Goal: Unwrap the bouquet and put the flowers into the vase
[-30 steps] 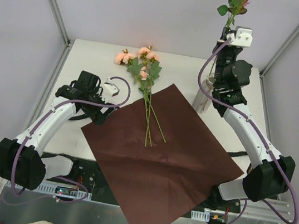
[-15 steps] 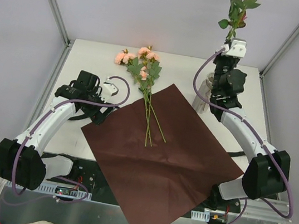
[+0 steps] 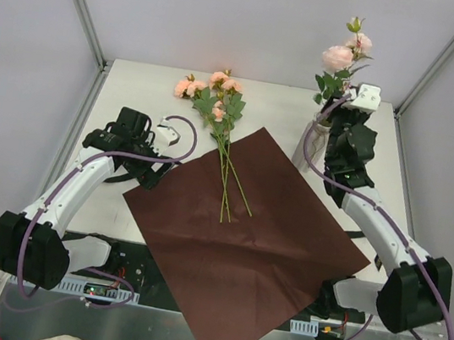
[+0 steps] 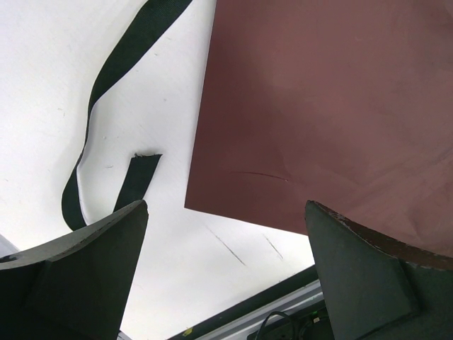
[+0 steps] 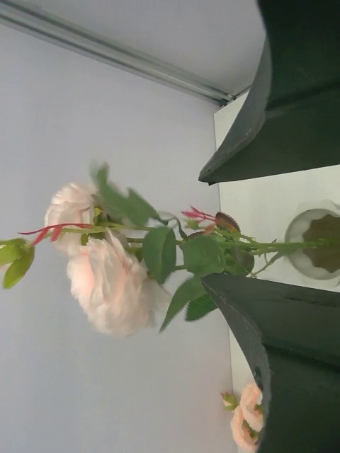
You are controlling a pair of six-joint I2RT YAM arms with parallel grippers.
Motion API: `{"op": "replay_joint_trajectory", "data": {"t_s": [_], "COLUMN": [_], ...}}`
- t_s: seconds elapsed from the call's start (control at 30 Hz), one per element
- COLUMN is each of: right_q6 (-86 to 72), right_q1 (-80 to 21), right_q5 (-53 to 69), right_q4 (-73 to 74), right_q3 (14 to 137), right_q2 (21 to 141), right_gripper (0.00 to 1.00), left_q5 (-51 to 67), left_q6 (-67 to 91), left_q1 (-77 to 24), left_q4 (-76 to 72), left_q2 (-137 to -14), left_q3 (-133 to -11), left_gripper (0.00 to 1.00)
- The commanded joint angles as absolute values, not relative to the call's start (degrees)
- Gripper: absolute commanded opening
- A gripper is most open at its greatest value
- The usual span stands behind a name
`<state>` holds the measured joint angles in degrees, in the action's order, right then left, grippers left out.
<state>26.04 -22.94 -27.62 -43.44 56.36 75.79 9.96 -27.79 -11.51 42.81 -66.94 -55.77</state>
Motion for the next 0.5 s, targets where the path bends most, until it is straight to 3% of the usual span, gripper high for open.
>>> {"op": "replay_joint_trajectory", "data": {"t_s": [0.0, 0.23, 0.47], "right_q6": [20.4, 17.93, 15.74], "right_q1": [-23.9, -31.28, -37.62], "right_q5": [-28.13, -23.3, -8.82], "right_q4": [-40.46, -29.02, -14.43], "right_q3": [55.28, 56.77, 65.11], "right_q2": [67.25, 63.54, 76.86], "right_gripper": [0.57, 0.58, 0.59], "left_q5": [10.28, 11.07, 10.99], "left_q6": [-28.21, -27.51, -27.33], "left_q1": [-10.55, -10.28, -10.37], "left_q4": [44.03, 43.59, 43.51], "left_q2": [-65.13, -65.21, -65.48], "left_q3": [-55.9, -55.55, -55.46], "left_gripper": [0.93, 0.92, 0.92]}}
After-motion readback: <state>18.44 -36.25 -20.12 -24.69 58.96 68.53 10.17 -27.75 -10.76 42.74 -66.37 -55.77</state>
